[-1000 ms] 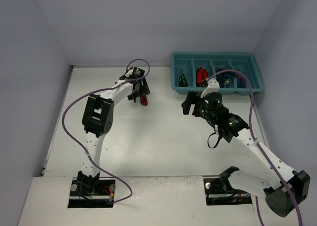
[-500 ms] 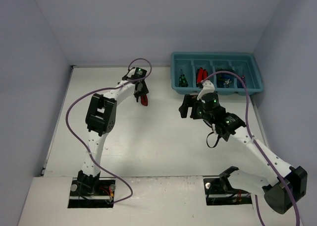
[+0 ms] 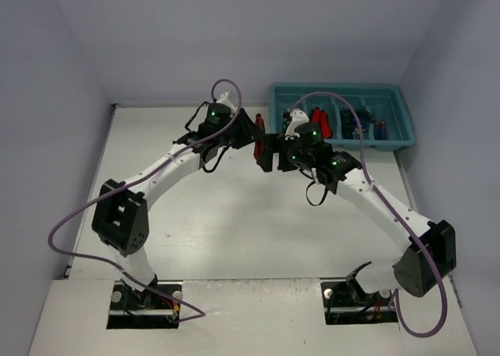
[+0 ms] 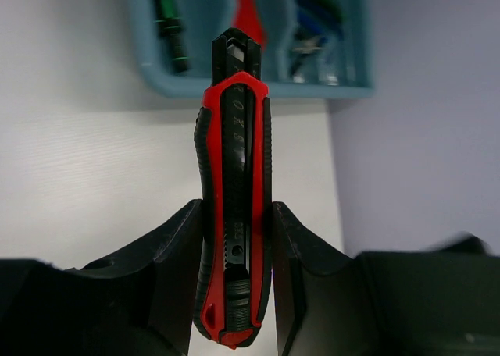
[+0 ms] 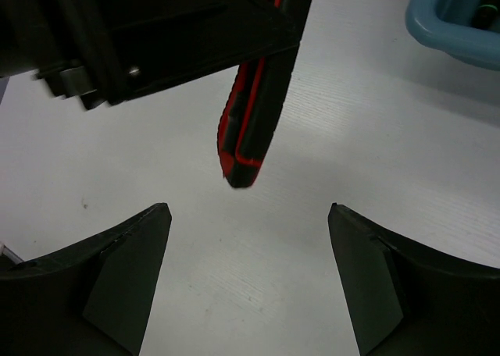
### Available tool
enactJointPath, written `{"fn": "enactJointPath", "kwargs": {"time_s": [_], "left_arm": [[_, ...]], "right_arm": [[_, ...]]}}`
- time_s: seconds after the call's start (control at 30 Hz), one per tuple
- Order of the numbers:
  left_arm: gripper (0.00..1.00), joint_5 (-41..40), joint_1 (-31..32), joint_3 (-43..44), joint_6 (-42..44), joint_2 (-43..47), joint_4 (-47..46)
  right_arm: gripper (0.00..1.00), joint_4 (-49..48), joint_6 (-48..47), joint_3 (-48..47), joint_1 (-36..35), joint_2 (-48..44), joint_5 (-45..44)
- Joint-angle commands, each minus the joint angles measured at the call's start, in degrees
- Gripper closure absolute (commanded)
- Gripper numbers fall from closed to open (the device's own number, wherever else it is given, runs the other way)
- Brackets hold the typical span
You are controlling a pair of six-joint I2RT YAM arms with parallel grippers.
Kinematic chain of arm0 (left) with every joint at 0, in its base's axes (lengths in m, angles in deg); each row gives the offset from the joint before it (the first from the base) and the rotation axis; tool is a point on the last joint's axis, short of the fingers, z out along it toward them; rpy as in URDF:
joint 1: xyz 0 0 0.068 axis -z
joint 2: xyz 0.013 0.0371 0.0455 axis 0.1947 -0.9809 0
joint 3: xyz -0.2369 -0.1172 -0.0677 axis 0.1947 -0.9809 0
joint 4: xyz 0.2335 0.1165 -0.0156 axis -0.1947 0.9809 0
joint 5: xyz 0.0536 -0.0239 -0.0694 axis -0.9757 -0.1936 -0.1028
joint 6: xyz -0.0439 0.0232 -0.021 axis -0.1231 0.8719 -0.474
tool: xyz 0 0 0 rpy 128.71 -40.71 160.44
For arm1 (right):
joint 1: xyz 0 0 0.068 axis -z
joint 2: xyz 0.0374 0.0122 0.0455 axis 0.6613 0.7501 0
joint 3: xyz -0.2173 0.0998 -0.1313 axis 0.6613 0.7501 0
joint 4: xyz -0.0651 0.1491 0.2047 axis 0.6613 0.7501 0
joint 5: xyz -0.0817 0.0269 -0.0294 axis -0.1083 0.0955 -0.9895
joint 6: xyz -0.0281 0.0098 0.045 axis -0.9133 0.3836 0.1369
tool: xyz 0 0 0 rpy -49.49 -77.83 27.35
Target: Sort the tools into containers
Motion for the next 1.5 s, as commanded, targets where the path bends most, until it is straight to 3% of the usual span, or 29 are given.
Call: {"fn": "enactJointPath", "kwargs": {"time_s": [0.0,0.37,0.67,0.73,0.8,0.93,1.07,1.27,1.47], "left_arm": [[1.00,3.7,0.5,-1.8,-4.1,5.1,-8.9],[1.00,3.2,2.3,-5.5,-5.5,9.9,-9.6],[1.00,3.3,3.8,-5.7,-4.9,10.0,-10.6],[0.93,2.8,3.8,-6.0,-4.2,10.1,-10.6],[0.74,1.7,3.8,-6.7,-3.3,10.6,-10.5],[0.49,-3.4,2.9,-7.1,1.6,12.1,-3.5],[0.37,-10.9,0.8,-6.8,8.9,15.5,6.8],[0.33,-20.6,-4.6,-8.8,19.4,23.7,18.4],[0.33,-23.8,-6.7,-12.6,27.2,31.6,25.1]], "right_arm": [[0.22,-4.0,-1.2,-4.5,-0.9,2.0,2.2],[0.36,-5.9,-1.2,-5.1,-1.1,3.1,-0.3],[0.82,-6.1,-1.3,-3.9,-1.1,3.7,-0.2],[0.92,-6.1,-1.6,-3.6,-1.0,3.5,-1.1],[0.98,-6.1,-2.0,-3.4,-0.5,3.3,-2.7],[1.00,-6.1,-3.3,-3.1,1.9,3.2,-4.1],[1.00,-6.1,-5.2,-4.2,7.9,4.7,-3.5],[1.00,-5.1,-11.9,-12.0,17.6,12.2,-5.6],[1.00,-5.2,-15.6,-23.0,24.6,26.2,-10.6]]}}
